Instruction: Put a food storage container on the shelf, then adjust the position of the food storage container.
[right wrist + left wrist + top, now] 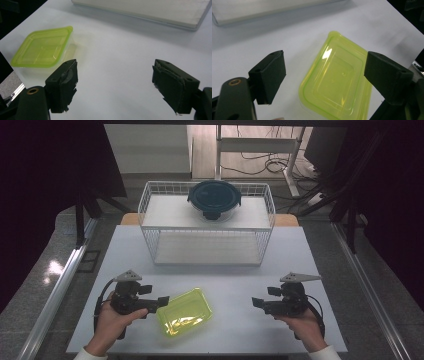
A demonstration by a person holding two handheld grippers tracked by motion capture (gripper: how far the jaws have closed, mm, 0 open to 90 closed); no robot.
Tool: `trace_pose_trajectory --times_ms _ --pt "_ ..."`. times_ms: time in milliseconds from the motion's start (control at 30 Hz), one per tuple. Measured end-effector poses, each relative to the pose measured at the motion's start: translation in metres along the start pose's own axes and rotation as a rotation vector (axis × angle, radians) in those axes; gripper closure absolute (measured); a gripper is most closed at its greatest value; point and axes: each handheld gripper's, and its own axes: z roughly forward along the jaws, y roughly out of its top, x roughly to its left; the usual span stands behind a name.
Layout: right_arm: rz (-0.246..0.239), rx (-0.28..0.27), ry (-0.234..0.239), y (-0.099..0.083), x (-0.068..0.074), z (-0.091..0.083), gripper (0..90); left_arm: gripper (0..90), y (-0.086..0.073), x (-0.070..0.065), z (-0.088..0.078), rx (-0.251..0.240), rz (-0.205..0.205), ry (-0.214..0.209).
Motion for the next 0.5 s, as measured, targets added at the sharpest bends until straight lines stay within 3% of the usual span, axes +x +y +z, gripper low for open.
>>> trace_pose_trajectory --times_ms 267,500 --pt "0.019 0.015 -0.014 -0.0084 -0.0078 -0.0005 20.5 19.0 -0.0047 -0.0028 0.0048 0.005 0.018 0.013" --pt "0.006 0.033 -0.020 -0.0088 -0.0068 0.0007 20.5 19.0 -0.0036 -0.0044 0.0021 -0.003 0.029 0.019"
